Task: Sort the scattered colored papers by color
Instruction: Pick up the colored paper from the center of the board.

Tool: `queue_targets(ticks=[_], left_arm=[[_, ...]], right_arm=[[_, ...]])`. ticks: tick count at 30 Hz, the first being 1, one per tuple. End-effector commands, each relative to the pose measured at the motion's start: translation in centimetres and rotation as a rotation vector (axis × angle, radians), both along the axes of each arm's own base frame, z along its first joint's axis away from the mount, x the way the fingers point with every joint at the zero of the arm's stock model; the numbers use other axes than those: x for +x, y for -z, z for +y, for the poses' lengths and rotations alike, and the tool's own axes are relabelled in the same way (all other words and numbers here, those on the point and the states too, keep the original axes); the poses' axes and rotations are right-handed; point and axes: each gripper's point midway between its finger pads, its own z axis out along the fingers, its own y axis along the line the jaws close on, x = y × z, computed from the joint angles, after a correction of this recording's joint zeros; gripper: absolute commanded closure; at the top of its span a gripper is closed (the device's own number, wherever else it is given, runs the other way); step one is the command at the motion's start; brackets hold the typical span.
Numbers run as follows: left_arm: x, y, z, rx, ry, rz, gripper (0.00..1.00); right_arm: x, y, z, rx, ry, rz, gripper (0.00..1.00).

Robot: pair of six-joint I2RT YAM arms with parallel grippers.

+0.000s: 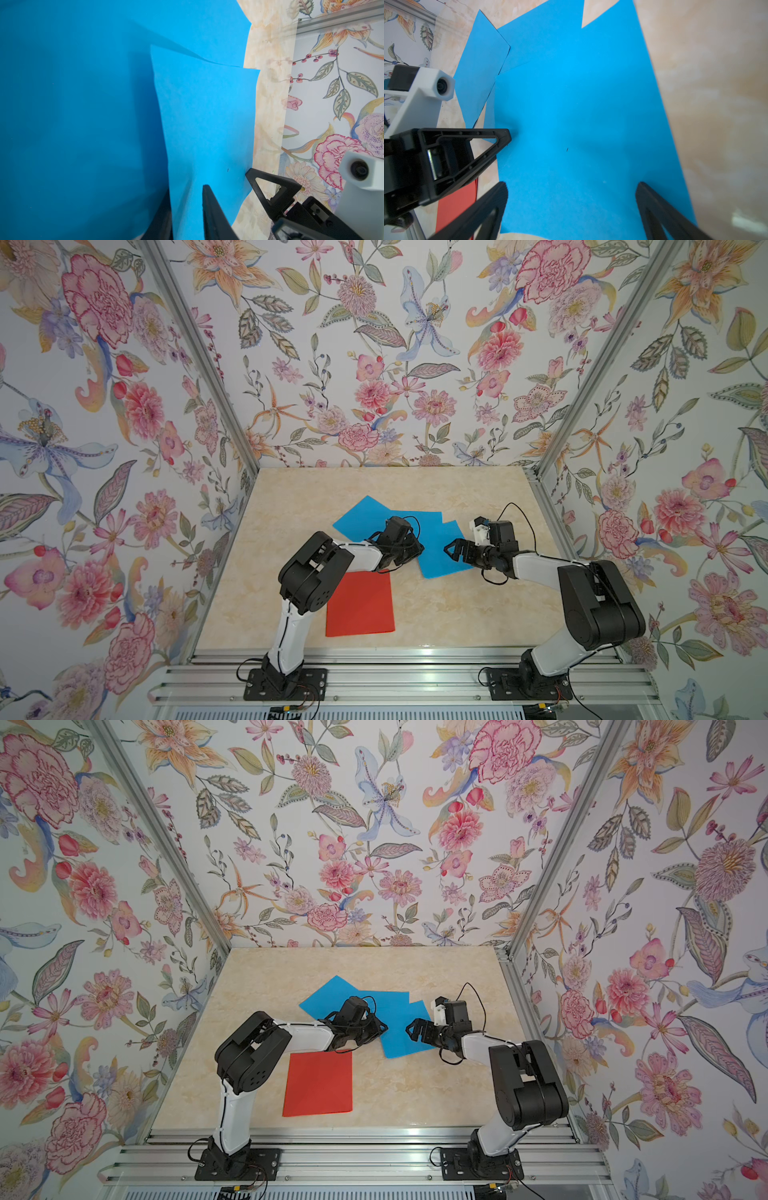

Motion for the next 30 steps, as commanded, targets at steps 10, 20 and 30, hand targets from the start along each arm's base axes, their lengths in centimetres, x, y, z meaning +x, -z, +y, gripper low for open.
queue_targets(ticks=[10,20,30], left_arm=[[-1.9,1.3,-0.9,0.048,0.127,0.034,1.00],[1.8,-3.1,-1.6,0.106,0.212,-0.068,1.00],[0.7,-9.9,-2.6,0.047,0.252,-0.149,1.00]], right_arm=[[-1.9,2.1,-0.2,-0.009,0.004,0.096,0.00],[1.2,-4.1,-0.2,-0.049,-0.016,-0.023,0.00],[0.1,-13.8,-1.4,-0.066,0.017,-0.166,0.00]])
